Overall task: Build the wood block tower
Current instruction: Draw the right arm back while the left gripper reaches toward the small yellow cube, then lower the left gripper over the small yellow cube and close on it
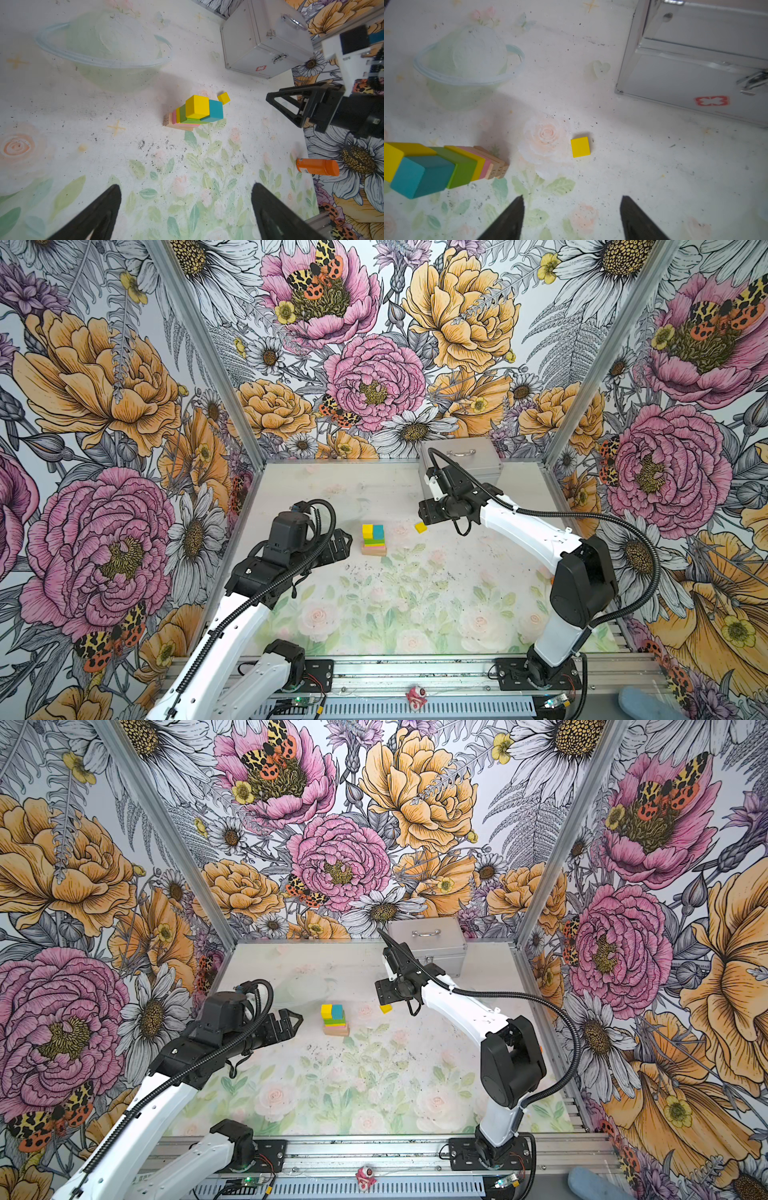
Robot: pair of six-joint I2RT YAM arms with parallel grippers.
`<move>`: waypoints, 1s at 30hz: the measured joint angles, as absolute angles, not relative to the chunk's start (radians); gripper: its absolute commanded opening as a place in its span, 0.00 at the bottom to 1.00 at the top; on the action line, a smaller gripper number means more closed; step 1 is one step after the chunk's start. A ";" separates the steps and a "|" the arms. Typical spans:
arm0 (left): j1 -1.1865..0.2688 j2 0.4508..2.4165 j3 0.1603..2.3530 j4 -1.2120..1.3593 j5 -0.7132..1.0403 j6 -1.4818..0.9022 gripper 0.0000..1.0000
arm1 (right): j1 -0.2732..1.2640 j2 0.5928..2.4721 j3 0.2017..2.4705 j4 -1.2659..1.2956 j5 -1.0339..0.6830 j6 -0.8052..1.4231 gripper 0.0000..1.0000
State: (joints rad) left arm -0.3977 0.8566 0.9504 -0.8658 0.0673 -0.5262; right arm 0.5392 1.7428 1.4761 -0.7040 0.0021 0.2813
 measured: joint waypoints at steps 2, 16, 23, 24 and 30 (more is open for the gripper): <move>-0.482 0.894 0.987 -0.868 0.015 -0.536 0.99 | 0.529 1.713 1.441 -0.714 0.013 0.302 1.00; -0.733 1.538 1.604 -0.871 -0.149 -0.511 0.96 | 0.356 1.244 1.096 -0.795 0.117 0.494 1.00; -0.755 1.961 1.850 -0.910 -0.156 -0.406 0.84 | 0.278 1.095 0.965 -0.832 0.096 0.552 1.00; -0.756 2.000 1.866 -0.919 -0.155 -0.389 0.83 | 0.270 1.079 0.954 -0.836 0.090 0.554 1.00; -0.754 2.170 2.014 -1.000 -0.141 -0.263 0.78 | 0.231 0.978 0.926 -0.871 0.055 0.561 1.00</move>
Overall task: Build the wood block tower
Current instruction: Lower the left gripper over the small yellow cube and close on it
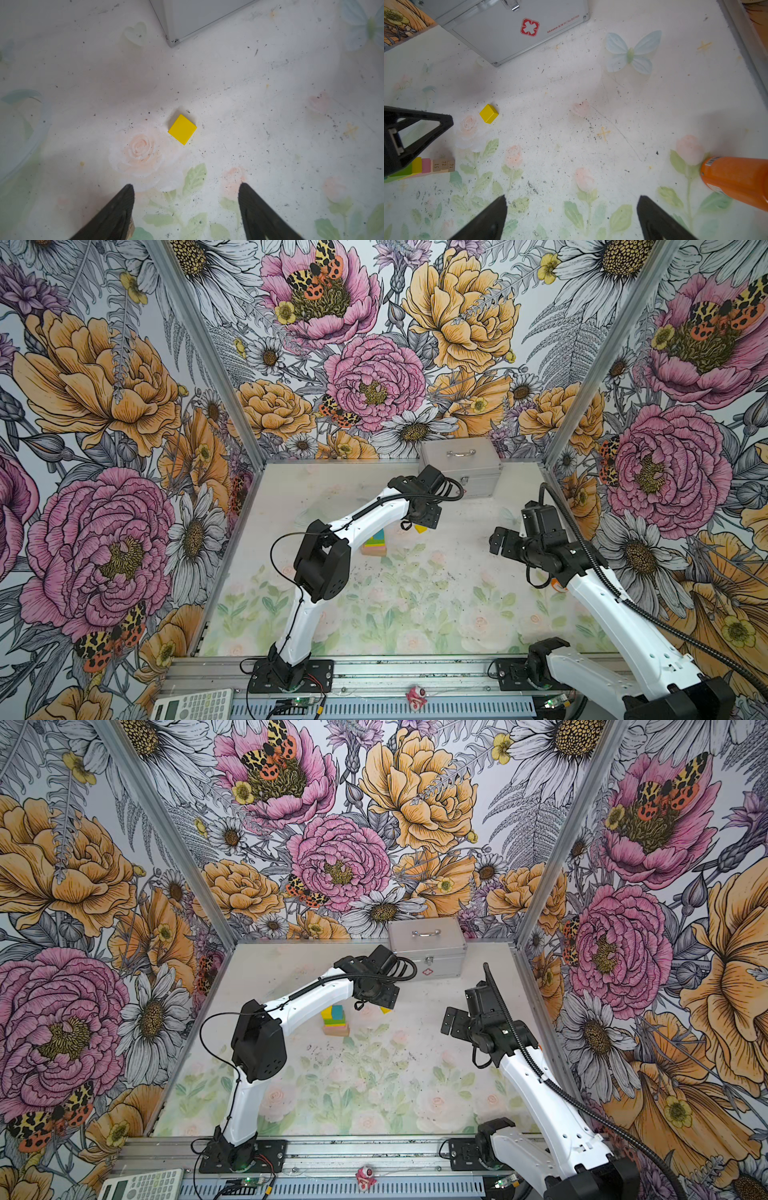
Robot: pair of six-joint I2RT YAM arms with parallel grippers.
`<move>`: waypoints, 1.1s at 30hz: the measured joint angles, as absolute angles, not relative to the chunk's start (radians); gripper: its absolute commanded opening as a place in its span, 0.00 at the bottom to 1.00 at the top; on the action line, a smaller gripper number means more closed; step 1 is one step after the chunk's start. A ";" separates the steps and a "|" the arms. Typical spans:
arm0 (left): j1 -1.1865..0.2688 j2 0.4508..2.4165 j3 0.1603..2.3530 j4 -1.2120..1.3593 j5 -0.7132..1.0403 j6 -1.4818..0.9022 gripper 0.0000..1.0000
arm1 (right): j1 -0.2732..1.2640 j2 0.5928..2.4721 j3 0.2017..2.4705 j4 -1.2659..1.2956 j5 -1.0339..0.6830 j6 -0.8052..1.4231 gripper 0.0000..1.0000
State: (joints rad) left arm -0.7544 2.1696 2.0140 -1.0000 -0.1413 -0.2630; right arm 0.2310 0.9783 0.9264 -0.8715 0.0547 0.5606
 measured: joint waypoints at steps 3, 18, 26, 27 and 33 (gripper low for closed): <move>-0.751 2.204 2.099 -1.030 -0.137 -0.188 0.76 | 0.218 0.935 0.926 -0.882 0.040 0.561 1.00; -0.683 2.316 2.180 -1.143 0.034 0.076 0.74 | 0.195 0.876 0.949 -0.912 -0.036 0.561 1.00; -0.688 2.399 2.225 -1.193 0.038 0.116 0.74 | 0.190 0.870 0.953 -0.916 -0.039 0.562 1.00; -0.690 2.405 2.226 -1.195 0.036 0.117 0.74 | 0.190 0.870 0.953 -0.917 -0.039 0.562 1.00; -0.691 2.432 2.257 -1.206 0.009 0.132 0.74 | 0.188 0.851 0.953 -0.917 -0.040 0.569 1.00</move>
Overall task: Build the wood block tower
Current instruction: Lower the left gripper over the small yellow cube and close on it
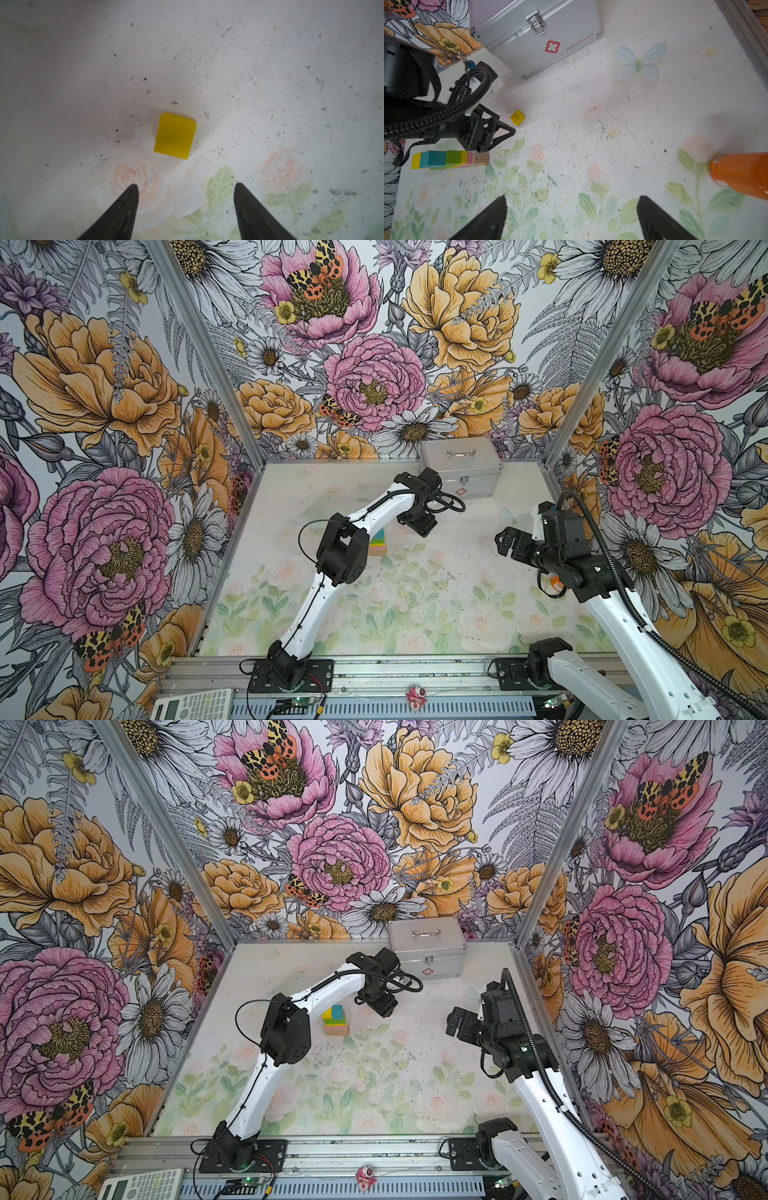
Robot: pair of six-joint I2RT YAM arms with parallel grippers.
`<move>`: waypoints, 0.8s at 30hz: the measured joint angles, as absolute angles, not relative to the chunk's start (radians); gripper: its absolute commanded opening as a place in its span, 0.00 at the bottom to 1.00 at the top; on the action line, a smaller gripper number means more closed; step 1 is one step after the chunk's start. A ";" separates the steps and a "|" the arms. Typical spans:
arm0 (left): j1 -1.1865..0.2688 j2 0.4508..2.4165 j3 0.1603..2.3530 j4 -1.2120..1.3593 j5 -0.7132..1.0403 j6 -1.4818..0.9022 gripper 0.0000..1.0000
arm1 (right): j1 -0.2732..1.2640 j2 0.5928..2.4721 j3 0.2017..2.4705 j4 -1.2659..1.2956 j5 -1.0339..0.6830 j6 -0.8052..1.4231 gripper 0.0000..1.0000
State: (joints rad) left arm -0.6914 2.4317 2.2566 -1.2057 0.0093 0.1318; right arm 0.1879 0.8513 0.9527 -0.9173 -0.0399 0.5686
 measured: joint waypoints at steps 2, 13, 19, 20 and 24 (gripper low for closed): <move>-0.691 2.439 2.271 -1.206 0.001 0.134 0.74 | 0.185 0.836 0.953 -0.920 -0.041 0.569 1.00; -0.691 2.489 2.360 -1.208 -0.034 0.162 0.74 | 0.177 0.691 0.900 -0.958 -0.065 0.603 1.00; -0.691 2.519 2.365 -1.208 -0.033 0.176 0.72 | 0.177 0.668 0.936 -1.003 -0.057 0.603 1.00; -0.691 2.524 2.365 -1.208 -0.033 0.176 0.72 | 0.177 0.667 0.940 -1.004 -0.057 0.603 1.00; -0.691 2.534 2.364 -1.208 -0.033 0.184 0.71 | 0.177 0.663 0.944 -1.008 -0.057 0.603 1.00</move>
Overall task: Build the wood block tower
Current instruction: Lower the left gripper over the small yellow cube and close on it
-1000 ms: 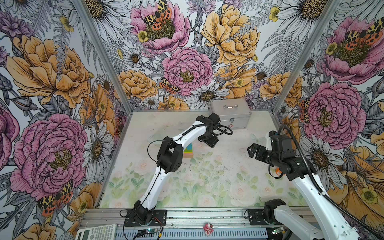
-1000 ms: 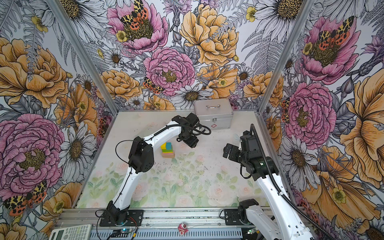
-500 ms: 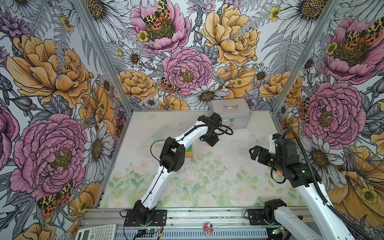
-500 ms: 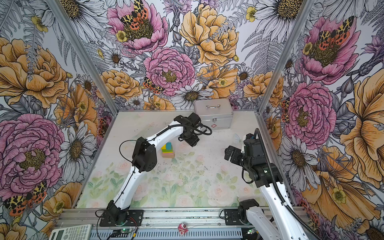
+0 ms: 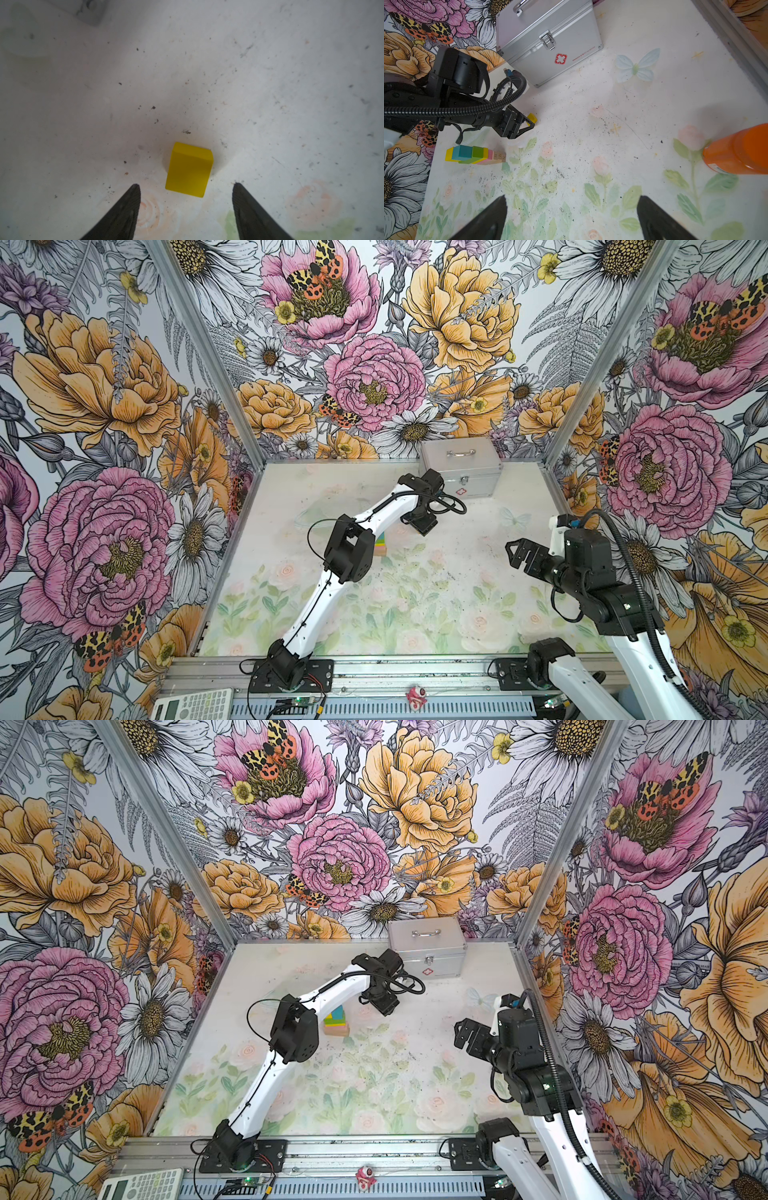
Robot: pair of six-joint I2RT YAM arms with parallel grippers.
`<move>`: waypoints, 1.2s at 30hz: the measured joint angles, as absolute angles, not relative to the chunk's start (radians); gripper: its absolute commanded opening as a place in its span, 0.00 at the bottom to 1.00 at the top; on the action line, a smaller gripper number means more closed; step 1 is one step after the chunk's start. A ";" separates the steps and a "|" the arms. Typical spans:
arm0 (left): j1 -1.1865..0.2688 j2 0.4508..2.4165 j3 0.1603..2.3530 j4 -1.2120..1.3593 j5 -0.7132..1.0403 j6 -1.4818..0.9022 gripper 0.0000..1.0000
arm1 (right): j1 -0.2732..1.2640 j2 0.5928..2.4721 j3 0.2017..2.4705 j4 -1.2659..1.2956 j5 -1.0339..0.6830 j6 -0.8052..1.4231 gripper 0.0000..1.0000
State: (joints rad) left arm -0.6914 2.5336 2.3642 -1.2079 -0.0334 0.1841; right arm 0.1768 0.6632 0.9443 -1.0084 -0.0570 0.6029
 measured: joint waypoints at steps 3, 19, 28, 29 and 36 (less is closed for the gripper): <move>-0.691 2.534 2.364 -1.208 -0.034 0.184 0.71 | 0.177 0.662 0.944 -1.014 -0.057 0.603 1.00; -0.683 2.585 2.403 -1.208 -0.033 0.192 0.70 | 0.177 0.662 0.944 -1.014 -0.057 0.603 1.00; -0.682 2.600 2.430 -1.208 -0.033 0.194 0.68 | 0.177 0.662 0.944 -1.014 -0.057 0.602 1.00; -0.682 2.601 2.432 -1.208 -0.033 0.194 0.68 | 0.177 0.662 0.944 -1.014 -0.057 0.602 1.00; -0.683 2.601 2.433 -1.208 -0.033 0.200 0.55 | 0.177 0.663 0.944 -1.014 -0.058 0.602 1.00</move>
State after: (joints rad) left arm -0.6830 2.6015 2.4332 -1.2079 -0.0330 0.2005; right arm 0.1768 0.6632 0.9443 -1.0142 -0.0578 0.6018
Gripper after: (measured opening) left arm 0.583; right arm 0.996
